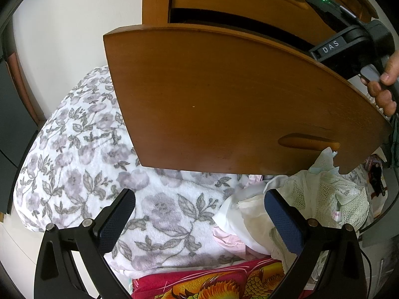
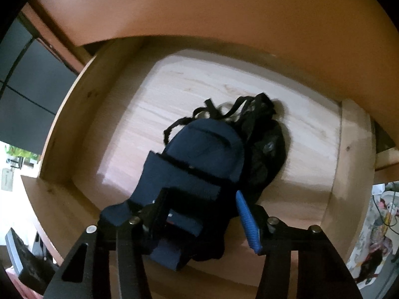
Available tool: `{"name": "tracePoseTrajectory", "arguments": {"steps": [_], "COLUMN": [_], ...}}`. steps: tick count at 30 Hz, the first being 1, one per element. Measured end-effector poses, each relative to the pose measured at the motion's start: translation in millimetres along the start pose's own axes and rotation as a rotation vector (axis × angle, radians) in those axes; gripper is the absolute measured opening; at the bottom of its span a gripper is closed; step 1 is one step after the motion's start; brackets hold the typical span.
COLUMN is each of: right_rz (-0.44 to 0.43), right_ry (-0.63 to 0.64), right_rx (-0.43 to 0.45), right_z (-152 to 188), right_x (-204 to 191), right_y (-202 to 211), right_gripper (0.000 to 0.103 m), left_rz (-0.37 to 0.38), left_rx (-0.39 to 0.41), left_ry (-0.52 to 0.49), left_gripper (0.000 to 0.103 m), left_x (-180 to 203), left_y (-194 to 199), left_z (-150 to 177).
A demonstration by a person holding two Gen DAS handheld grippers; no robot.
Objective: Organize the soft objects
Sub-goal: 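Close the right tool on the navy cloth with the red sun logo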
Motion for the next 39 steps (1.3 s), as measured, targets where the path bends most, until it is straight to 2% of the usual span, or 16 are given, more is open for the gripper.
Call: {"name": "tracePoseTrajectory", "arguments": {"steps": [5, 9, 12, 18, 26, 29, 31, 34, 39], "right_rz": [-0.043, -0.066, -0.091, -0.111, -0.151, -0.127, -0.130, -0.133, -0.154], "right_ry": [0.005, 0.020, 0.002, -0.004, -0.001, 0.009, 0.006, -0.008, -0.022], "right_rx": [-0.034, -0.052, -0.046, -0.031, -0.056, -0.041, -0.023, 0.013, 0.069], "right_z": [12, 18, 18, 28, 39, 39, 40, 36, 34], "right_x": [-5, -7, -5, -1, -20, -21, -20, -20, -18], "right_y": [2, 2, 4, 17, 11, 12, 17, 20, 38], "right_gripper": [0.054, 0.044, 0.040, 0.039, 0.039, 0.028, 0.014, 0.007, 0.005], "left_rz": [0.002, 0.002, 0.003, 0.004, -0.002, 0.001, 0.001, 0.001, 0.001], "left_rx": [0.000, 0.001, -0.002, -0.004, -0.003, -0.004, -0.005, -0.005, -0.005], "left_ry": [0.001, 0.002, 0.003, 0.003, -0.002, 0.001, 0.002, 0.002, 0.001], "left_gripper": [0.103, 0.103, 0.103, 0.103, 0.103, 0.103, 0.103, 0.103, 0.103], "left_x": [0, 0, 0, 1, -1, -2, -2, -2, -1], "left_y": [0, 0, 0, 1, 1, 0, 0, 0, 0], "left_z": [1, 1, 1, 1, 0, 0, 0, 0, 0]}}
Point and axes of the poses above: each gripper's, at about its wrist camera, not at the fingertips, and y roughly against the way its jaws point, x to its right, z to its underside, the point moved 9 cm from there along -y, roughly the way its jaws point, and after that the axes turned 2 degrees about -y, right-handed, at the moved point
